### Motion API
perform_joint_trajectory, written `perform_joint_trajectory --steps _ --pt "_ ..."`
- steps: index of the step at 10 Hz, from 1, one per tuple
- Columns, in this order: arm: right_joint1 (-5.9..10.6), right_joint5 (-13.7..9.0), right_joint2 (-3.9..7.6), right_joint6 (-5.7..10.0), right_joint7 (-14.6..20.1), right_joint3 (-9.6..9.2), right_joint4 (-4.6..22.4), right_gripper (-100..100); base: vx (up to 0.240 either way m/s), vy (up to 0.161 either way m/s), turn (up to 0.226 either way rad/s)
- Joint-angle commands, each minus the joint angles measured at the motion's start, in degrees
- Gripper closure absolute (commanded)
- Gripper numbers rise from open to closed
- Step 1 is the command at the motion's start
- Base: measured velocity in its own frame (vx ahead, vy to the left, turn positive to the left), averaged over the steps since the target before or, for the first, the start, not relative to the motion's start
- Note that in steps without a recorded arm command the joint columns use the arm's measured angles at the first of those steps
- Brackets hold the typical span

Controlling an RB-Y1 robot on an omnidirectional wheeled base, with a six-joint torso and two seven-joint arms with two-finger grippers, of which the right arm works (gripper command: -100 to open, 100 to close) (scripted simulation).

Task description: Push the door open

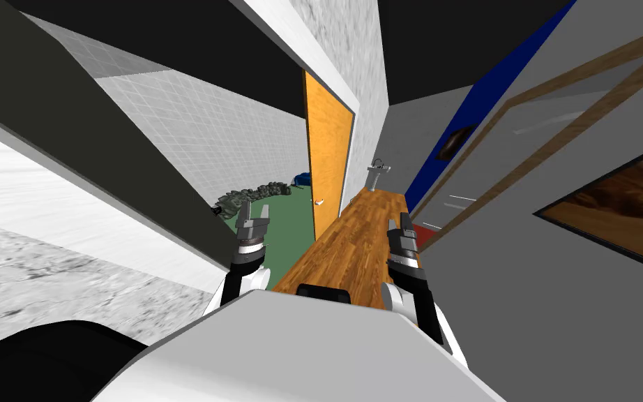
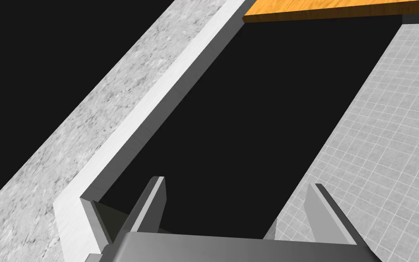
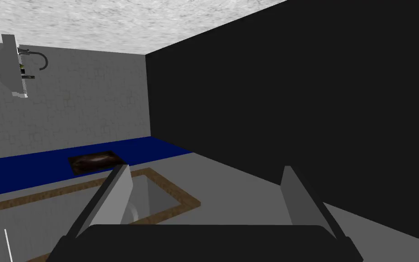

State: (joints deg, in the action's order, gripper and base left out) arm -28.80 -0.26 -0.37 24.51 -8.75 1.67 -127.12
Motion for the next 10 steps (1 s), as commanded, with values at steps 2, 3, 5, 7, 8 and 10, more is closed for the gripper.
perform_joint_trajectory --steps 2,3,5,7,8,10 --pt "1.06 -0.2 0.92 0.79 0.6 -1.23 3.0 -100 0.082 -0.032 0.111" --pt "1.57 -0.3 1.32 1.16 0.8 -1.82 4.5 -100 0.18 -0.051 0.112" --pt "2.52 -0.5 2.0 1.86 1.4 -2.92 7.2 -100 0.15 -0.039 0.113" --pt "2.88 -0.6 2.25 2.13 1.6 -3.34 8.2 -100 0.079 -0.012 0.038" --pt "3.28 -0.6 2.5 2.42 1.8 -3.8 9.3 -100 0.067 -0.008 0.087" --pt "4.07 -0.8 3.01 3.01 2.2 -4.72 11.6 -100 0.079 -0.029 0.092"
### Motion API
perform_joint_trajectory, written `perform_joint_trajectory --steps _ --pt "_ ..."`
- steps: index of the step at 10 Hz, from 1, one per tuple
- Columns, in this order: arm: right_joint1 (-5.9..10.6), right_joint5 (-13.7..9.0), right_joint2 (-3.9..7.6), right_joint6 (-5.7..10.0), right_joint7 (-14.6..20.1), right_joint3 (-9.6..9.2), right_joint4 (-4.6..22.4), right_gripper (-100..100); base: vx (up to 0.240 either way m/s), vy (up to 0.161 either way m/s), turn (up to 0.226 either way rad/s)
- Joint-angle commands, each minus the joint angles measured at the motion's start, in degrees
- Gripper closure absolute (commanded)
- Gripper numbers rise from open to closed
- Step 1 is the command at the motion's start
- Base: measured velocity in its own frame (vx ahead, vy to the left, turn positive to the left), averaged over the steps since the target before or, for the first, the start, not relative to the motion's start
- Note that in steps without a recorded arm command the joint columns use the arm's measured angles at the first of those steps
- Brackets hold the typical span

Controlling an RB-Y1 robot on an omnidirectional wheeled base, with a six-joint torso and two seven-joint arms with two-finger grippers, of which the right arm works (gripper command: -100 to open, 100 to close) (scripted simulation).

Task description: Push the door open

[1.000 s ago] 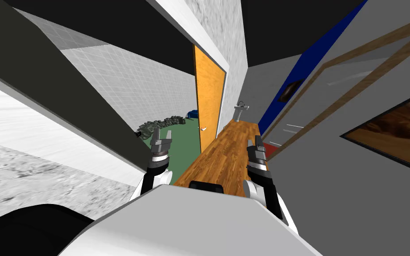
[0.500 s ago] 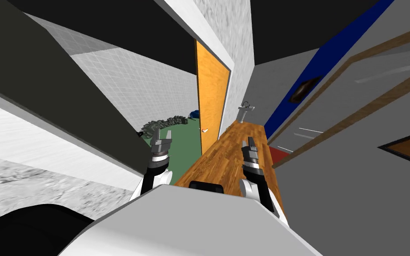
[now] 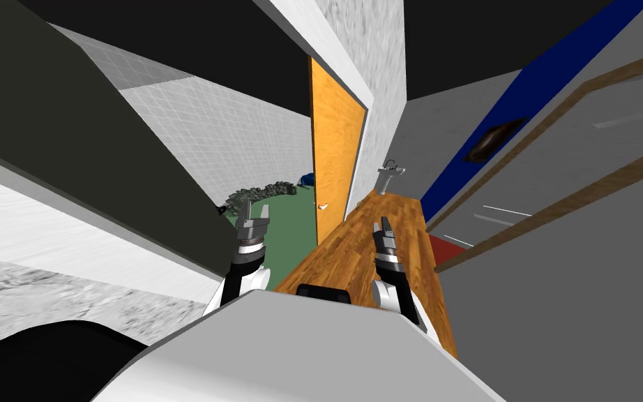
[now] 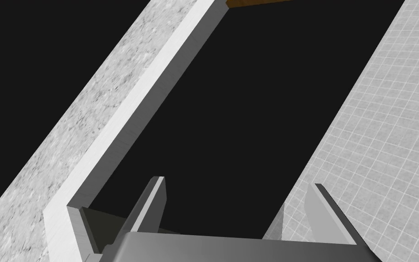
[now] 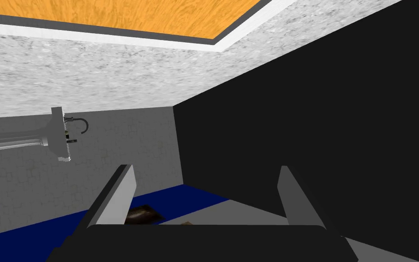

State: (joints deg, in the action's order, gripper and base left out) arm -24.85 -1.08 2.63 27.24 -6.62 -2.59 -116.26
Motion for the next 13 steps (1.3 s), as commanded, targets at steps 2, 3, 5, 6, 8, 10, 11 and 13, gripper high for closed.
perform_joint_trajectory --steps 2,3,5,6,8,10,11,13 --pt "1.02 -0.1 0.54 0.94 0.5 -1.49 3.3 -100 0.094 -0.035 0.098" --pt "1.48 -0.2 0.81 1.28 0.8 -2.03 4.6 -100 0.1 -0.05 0.114" --pt "2.42 -0.4 1.33 1.98 1.3 -3.12 7.2 -100 0.106 -0.04 0.111" --pt "2.93 -0.5 1.59 2.35 1.6 -3.72 8.7 -100 0.081 -0.044 0.109" --pt "3.95 -0.7 2.12 3.11 2.1 -4.9 11.5 -100 0.09 -0.058 0.112" --pt "4.47 -0.8 2.38 3.49 2.4 -5.5 13.1 -100 0.056 -0.025 0.053" --pt "5.01 -0.9 2.63 3.89 2.7 -6.13 14.6 -100 0.066 -0.034 0.103" --pt "6.1 -1.1 3.14 4.7 3.3 -7.39 17.5 -100 0.086 -0.045 0.144"
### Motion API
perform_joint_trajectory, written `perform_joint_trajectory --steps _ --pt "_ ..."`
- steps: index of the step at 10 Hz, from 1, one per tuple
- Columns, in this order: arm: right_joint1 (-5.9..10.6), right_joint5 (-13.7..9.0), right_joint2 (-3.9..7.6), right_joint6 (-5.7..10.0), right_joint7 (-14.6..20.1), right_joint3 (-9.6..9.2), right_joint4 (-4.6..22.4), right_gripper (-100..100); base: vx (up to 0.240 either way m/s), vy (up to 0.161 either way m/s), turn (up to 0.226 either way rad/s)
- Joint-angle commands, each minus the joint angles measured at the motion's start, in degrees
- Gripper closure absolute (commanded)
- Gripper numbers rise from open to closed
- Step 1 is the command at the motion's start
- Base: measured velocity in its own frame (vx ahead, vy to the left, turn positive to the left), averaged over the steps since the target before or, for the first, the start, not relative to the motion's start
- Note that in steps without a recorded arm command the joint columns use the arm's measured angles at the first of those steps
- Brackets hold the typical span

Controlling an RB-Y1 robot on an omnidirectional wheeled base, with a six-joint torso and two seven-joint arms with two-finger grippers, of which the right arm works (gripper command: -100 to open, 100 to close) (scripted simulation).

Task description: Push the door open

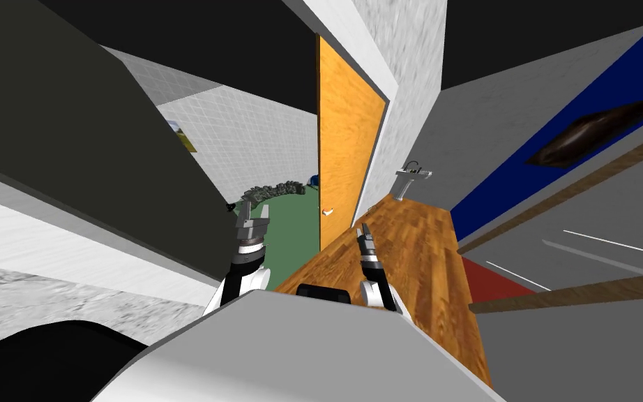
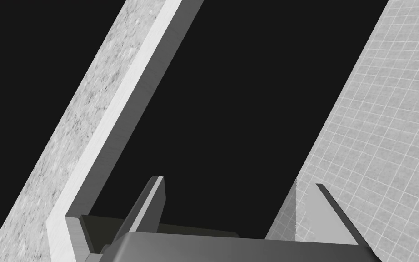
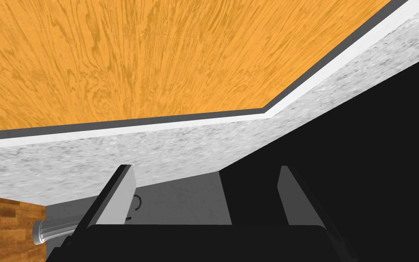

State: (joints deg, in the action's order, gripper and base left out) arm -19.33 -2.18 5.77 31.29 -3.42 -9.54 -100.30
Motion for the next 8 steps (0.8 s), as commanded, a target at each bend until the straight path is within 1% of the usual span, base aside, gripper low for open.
perform_joint_trajectory --steps 1,2,8 --pt "0.57 0.0 0.0 0.65 0.1 -0.45 1.7 -100 0.063 -0.04 0.027" --pt "1.12 -0.1 0.25 1.05 0.4 -1.08 3.3 -100 0.056 -0.035 0.068" --pt "4.47 -0.8 1.67 3.53 2.2 -4.97 12.8 -100 0.083 -0.063 0.129"
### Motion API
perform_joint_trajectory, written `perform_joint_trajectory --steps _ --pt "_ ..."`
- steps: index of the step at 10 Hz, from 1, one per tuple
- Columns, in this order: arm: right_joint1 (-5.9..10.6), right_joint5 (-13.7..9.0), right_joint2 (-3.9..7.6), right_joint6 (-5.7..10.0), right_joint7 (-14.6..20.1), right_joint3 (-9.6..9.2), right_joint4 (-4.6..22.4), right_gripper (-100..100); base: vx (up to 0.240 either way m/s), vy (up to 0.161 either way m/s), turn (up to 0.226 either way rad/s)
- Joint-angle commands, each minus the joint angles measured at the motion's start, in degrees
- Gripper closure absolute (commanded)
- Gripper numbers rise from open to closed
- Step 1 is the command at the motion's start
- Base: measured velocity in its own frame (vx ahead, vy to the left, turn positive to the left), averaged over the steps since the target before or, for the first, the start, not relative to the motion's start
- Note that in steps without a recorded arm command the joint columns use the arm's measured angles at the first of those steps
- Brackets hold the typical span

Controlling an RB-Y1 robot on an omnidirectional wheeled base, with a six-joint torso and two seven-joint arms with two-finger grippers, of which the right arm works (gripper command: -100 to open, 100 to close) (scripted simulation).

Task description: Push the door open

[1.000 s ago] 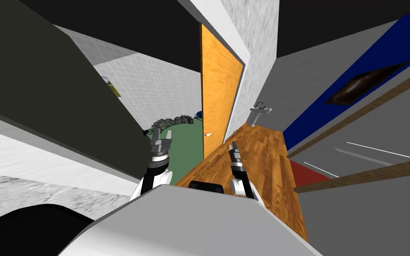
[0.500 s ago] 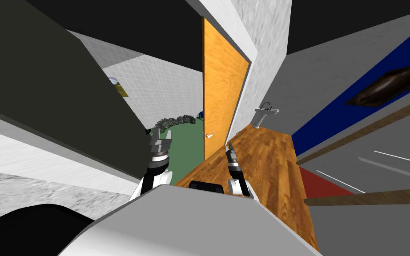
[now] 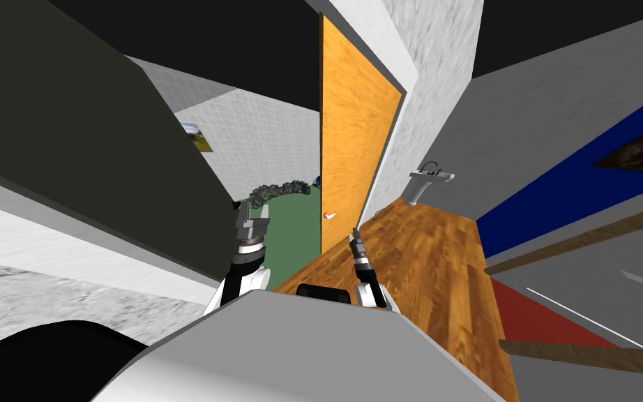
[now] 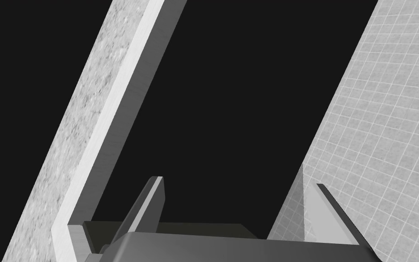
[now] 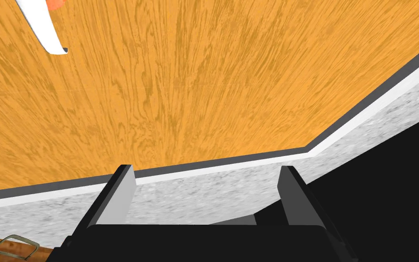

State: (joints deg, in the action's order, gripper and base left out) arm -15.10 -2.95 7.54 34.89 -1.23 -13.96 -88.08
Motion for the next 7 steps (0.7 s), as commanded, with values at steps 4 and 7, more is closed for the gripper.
perform_joint_trajectory --steps 4,7 --pt "2.46 -0.4 0.79 1.57 1.2 -3.1 6.9 -100 0.087 -0.061 0.124" --pt "4.06 -0.7 1.4 2.76 2.1 -4.96 11.4 -100 0.071 -0.066 0.115"
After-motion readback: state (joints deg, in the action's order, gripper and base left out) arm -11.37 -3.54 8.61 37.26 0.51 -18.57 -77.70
